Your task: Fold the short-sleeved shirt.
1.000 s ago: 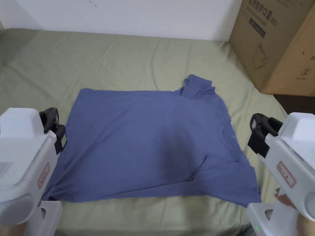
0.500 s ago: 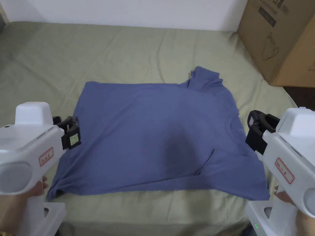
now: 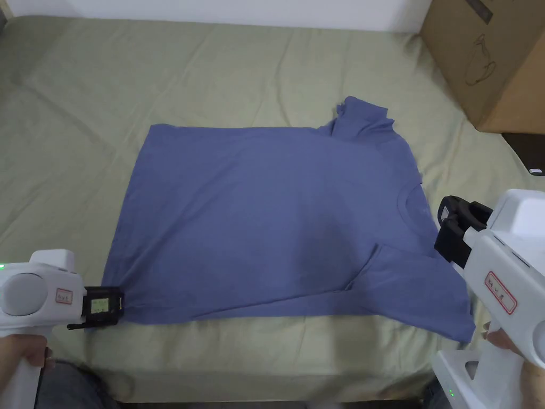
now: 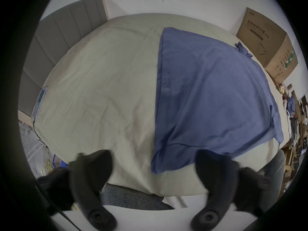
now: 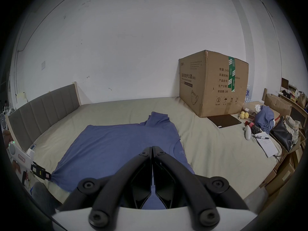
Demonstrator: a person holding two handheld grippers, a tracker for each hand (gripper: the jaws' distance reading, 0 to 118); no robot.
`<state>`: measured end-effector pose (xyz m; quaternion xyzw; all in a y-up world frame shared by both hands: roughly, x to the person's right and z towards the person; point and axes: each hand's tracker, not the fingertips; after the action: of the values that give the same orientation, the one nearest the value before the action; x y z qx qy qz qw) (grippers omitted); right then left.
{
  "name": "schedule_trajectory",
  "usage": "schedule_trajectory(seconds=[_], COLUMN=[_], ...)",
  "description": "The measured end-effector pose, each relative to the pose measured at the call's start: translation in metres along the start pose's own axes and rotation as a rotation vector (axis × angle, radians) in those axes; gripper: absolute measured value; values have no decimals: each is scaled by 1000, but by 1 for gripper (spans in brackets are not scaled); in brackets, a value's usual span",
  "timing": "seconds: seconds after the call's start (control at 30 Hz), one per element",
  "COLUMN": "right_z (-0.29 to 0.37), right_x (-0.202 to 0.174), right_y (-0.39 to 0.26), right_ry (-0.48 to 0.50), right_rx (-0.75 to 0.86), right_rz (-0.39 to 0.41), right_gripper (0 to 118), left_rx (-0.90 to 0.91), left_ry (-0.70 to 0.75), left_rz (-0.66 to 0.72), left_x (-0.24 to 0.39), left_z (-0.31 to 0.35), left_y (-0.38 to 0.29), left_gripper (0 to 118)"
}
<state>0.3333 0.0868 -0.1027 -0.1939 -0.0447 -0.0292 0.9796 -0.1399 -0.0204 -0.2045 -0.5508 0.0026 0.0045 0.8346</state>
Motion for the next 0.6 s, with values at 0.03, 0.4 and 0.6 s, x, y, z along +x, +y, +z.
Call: schedule_trajectory(seconds=[0.03, 0.4, 0.6], right_z=[0, -2, -16], right_x=[1, 17, 54], right_y=[-1, -5, -6], right_ry=[-4, -42, -59], right_rx=[-4, -51, -295], right_rz=[-3, -51, -35], right_gripper=[0, 0, 4], left_rx=[0, 20, 212], left_ry=[-3, -109, -176], left_rz=[6, 45, 154], left_x=[-1, 6, -1], left_z=[-3, -7, 42], left_y=[-1, -9, -9], left_gripper=[78, 0, 0])
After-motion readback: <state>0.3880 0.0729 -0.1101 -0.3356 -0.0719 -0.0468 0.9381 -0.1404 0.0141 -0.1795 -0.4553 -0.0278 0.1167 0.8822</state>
